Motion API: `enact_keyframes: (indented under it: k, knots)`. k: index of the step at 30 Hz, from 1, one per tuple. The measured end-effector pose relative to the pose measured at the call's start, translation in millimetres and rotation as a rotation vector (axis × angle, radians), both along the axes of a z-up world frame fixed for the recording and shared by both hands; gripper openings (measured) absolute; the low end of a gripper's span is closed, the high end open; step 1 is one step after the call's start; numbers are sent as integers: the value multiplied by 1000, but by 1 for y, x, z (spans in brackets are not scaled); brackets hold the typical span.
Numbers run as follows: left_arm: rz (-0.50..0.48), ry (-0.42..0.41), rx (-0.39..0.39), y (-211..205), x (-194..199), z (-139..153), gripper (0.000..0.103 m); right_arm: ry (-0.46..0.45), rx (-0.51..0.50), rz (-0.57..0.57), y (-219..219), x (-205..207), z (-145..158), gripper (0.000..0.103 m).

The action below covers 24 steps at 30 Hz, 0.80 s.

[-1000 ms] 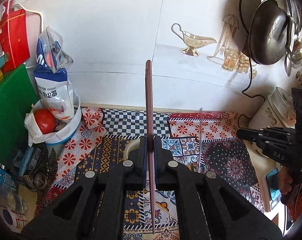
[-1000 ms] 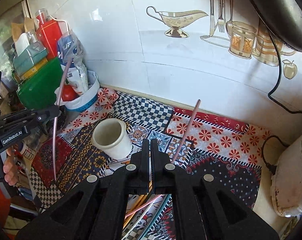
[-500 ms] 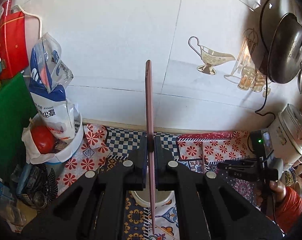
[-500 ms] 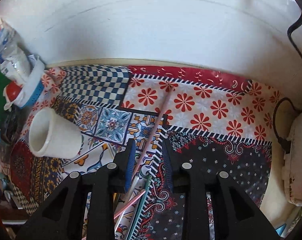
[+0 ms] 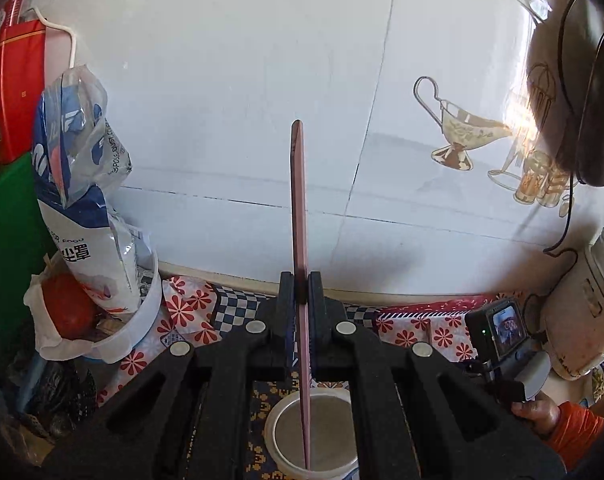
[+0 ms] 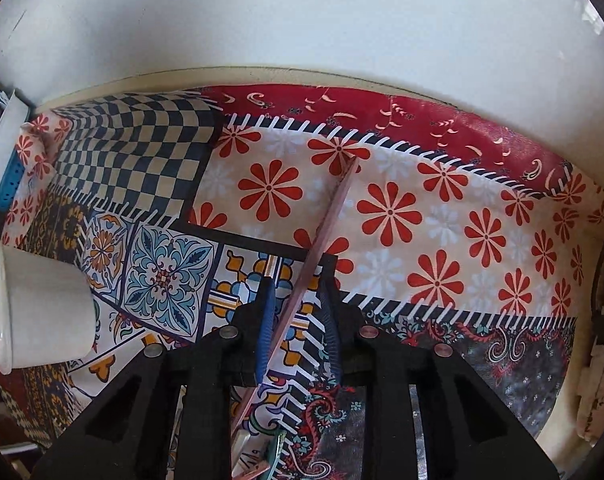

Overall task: Organize utensils
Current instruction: 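Carry both sticks to white cup, drop brown chopstick in with left tool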

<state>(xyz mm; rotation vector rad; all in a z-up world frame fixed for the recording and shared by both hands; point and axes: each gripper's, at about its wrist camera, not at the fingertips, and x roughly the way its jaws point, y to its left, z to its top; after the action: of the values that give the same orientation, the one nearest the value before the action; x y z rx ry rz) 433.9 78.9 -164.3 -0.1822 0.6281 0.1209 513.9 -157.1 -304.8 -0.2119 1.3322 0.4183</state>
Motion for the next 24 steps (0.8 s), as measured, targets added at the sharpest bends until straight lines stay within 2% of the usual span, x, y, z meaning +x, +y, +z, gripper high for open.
enact_keyframes:
  k: [6,11,24]
  knots:
    - [2,32,-1,-1,10,-23,4,-68,0,4,6,-4,-2,10]
    - [-7,52,25,-7,10,-38,4,-77,31,10,17,-8,3,7]
    - [-18,82,31,-13,-5,-52,4,-264,233,41,14,-34,106,5]
